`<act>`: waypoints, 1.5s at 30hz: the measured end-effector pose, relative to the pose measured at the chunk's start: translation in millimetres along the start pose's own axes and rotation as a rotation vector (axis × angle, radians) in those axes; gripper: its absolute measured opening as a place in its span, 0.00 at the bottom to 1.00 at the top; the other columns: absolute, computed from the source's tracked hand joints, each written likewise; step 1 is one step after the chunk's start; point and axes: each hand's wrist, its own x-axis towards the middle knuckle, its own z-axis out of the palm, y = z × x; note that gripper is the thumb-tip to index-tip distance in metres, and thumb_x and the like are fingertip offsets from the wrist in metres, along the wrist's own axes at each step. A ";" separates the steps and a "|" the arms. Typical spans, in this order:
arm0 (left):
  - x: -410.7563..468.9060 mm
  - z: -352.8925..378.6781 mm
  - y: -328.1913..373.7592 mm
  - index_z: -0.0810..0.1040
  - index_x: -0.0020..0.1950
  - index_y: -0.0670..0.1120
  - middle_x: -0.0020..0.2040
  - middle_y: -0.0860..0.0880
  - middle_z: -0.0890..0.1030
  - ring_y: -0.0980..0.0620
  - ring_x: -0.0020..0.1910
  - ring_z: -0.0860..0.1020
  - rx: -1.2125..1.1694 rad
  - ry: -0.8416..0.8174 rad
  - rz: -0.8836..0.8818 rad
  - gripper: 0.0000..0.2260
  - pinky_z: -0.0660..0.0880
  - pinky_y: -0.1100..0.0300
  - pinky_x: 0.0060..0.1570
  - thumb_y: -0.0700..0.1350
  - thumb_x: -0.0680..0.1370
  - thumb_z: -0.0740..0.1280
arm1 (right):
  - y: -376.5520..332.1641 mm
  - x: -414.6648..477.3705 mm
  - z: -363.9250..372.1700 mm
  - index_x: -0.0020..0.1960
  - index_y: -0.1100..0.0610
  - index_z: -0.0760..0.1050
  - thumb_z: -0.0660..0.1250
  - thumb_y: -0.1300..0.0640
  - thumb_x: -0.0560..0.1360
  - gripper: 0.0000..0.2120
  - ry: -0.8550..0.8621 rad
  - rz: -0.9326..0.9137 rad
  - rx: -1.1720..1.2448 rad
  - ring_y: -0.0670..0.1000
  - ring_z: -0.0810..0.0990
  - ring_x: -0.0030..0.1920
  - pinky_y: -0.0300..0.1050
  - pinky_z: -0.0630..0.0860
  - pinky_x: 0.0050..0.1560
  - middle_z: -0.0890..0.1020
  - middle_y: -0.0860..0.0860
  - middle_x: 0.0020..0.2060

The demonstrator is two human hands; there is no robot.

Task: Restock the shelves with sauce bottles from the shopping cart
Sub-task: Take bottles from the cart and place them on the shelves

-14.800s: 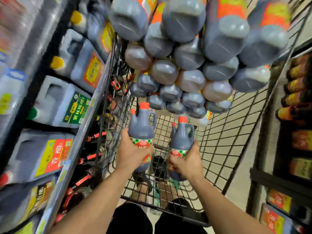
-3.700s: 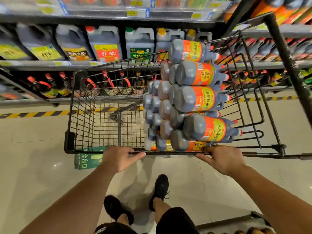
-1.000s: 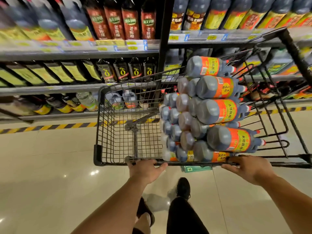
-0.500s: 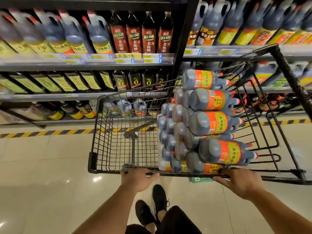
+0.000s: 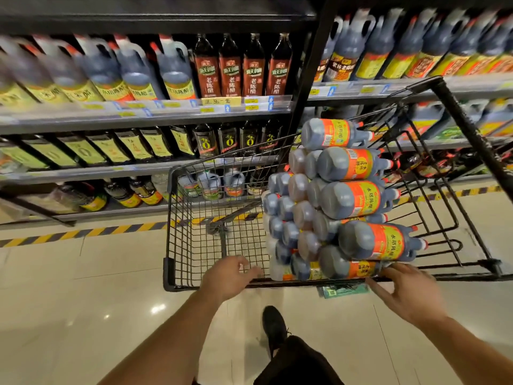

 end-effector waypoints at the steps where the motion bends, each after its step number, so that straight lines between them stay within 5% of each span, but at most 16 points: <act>1: -0.1 -12.4 -4.5 0.77 0.65 0.54 0.61 0.52 0.80 0.52 0.56 0.78 -0.004 0.019 0.039 0.26 0.75 0.56 0.53 0.69 0.74 0.63 | -10.3 -3.6 -5.5 0.41 0.49 0.83 0.72 0.41 0.69 0.12 0.022 0.055 0.001 0.55 0.82 0.39 0.46 0.76 0.36 0.83 0.47 0.38; 7: -17.0 -94.4 -40.7 0.77 0.65 0.53 0.60 0.53 0.80 0.55 0.55 0.78 0.014 0.068 0.253 0.23 0.76 0.54 0.56 0.65 0.76 0.64 | -117.6 -16.7 -41.4 0.37 0.55 0.80 0.74 0.51 0.70 0.09 0.145 0.322 -0.005 0.62 0.81 0.37 0.48 0.75 0.32 0.80 0.56 0.35; 15: -55.7 -194.8 -101.1 0.76 0.66 0.54 0.60 0.54 0.79 0.53 0.57 0.77 0.081 0.137 0.380 0.21 0.75 0.56 0.52 0.63 0.76 0.65 | -289.8 4.1 -77.2 0.42 0.52 0.81 0.69 0.45 0.73 0.11 0.259 0.287 0.106 0.59 0.81 0.40 0.41 0.63 0.32 0.80 0.52 0.37; 19: -54.3 -234.1 -113.2 0.76 0.65 0.55 0.63 0.54 0.78 0.53 0.62 0.77 0.042 0.145 0.413 0.20 0.75 0.54 0.58 0.61 0.76 0.67 | -339.1 27.0 -92.0 0.47 0.48 0.80 0.64 0.42 0.75 0.12 0.253 0.266 0.195 0.55 0.80 0.44 0.44 0.73 0.35 0.80 0.49 0.42; 24: -36.4 -278.9 -99.6 0.75 0.66 0.55 0.61 0.54 0.78 0.55 0.50 0.78 0.090 0.139 0.496 0.19 0.71 0.60 0.45 0.59 0.77 0.67 | -370.1 72.0 -98.7 0.54 0.49 0.78 0.61 0.39 0.77 0.16 0.259 0.299 0.304 0.54 0.79 0.47 0.45 0.75 0.38 0.80 0.49 0.49; 29: 1.6 -329.0 -77.7 0.73 0.69 0.54 0.62 0.54 0.78 0.55 0.57 0.77 0.192 0.136 0.539 0.18 0.70 0.62 0.51 0.51 0.78 0.66 | -397.1 144.2 -96.4 0.53 0.47 0.80 0.61 0.37 0.75 0.17 0.348 0.366 0.419 0.52 0.80 0.48 0.41 0.66 0.34 0.81 0.47 0.48; 33: 33.8 -359.8 -53.3 0.73 0.69 0.51 0.65 0.52 0.76 0.54 0.62 0.75 0.262 0.118 0.590 0.19 0.70 0.61 0.58 0.50 0.79 0.67 | -409.0 191.7 -97.9 0.57 0.44 0.77 0.57 0.35 0.74 0.19 0.253 0.406 0.505 0.50 0.79 0.52 0.42 0.67 0.38 0.80 0.45 0.52; 37: 64.8 -370.3 -14.9 0.73 0.71 0.50 0.67 0.50 0.76 0.51 0.63 0.76 0.297 0.074 0.666 0.21 0.72 0.55 0.63 0.51 0.78 0.67 | -403.3 212.3 -106.6 0.56 0.44 0.78 0.57 0.35 0.74 0.20 0.341 0.485 0.559 0.47 0.79 0.49 0.40 0.69 0.37 0.81 0.43 0.51; 45: 121.9 -345.0 67.0 0.74 0.68 0.51 0.59 0.53 0.78 0.56 0.53 0.76 0.400 -0.099 0.852 0.19 0.71 0.61 0.54 0.52 0.77 0.69 | -372.5 200.1 -118.2 0.51 0.46 0.77 0.61 0.36 0.74 0.15 0.452 0.850 0.572 0.48 0.79 0.48 0.42 0.67 0.35 0.80 0.44 0.45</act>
